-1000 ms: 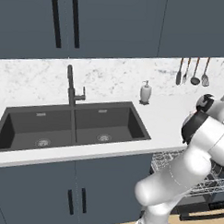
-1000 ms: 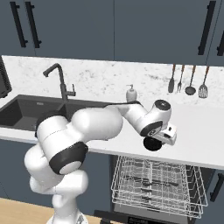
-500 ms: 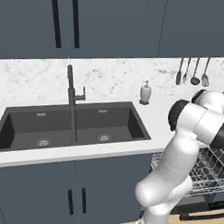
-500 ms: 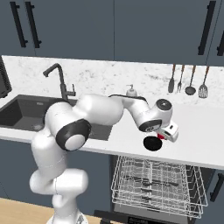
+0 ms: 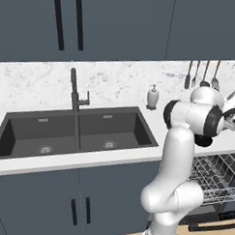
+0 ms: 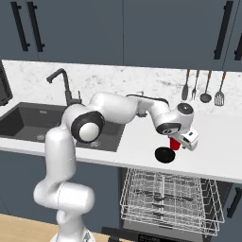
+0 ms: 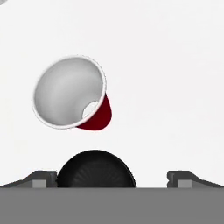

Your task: Pick up the cup and bowl from the counter, place them in the dishwasher, and close the dishwasher door.

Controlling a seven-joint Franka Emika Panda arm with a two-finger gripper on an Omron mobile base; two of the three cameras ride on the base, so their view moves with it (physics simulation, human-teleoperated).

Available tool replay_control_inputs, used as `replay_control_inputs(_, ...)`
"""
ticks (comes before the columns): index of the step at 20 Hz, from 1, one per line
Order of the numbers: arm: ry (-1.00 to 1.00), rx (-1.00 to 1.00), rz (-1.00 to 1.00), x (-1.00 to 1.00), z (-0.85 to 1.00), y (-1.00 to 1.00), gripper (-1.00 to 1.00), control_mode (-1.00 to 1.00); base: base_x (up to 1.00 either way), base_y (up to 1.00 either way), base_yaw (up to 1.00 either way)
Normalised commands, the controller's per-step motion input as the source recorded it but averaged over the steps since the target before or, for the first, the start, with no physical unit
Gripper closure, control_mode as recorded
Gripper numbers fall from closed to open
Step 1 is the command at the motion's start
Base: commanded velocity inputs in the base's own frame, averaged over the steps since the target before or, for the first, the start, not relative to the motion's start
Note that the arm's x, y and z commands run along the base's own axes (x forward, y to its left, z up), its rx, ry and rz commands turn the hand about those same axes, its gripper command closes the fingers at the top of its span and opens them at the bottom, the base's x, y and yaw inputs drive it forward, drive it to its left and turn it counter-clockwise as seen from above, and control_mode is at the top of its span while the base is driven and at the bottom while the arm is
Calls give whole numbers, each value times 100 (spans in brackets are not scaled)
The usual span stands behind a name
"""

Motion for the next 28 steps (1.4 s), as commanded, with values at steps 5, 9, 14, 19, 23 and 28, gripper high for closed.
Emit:
replay_control_inputs(5,0,3,0,38,0,-14,-100,-100,0,0,0)
replay_control_inputs(9,0,0,0,48,-4,0,-100,-100,0,0,0)
replay_control_inputs(14,0,0,-3,47,-11,2,-100,-100,0,0,0)
replay_control_inputs(19,3,0,-10,33,-10,-6,-100,-100,0,0,0)
replay_control_inputs(23,15,0,-12,0,-5,0,-100,-100,0,0,0)
replay_control_inputs(28,9,0,-10,4,-10,9,-100,-100,0,0,0)
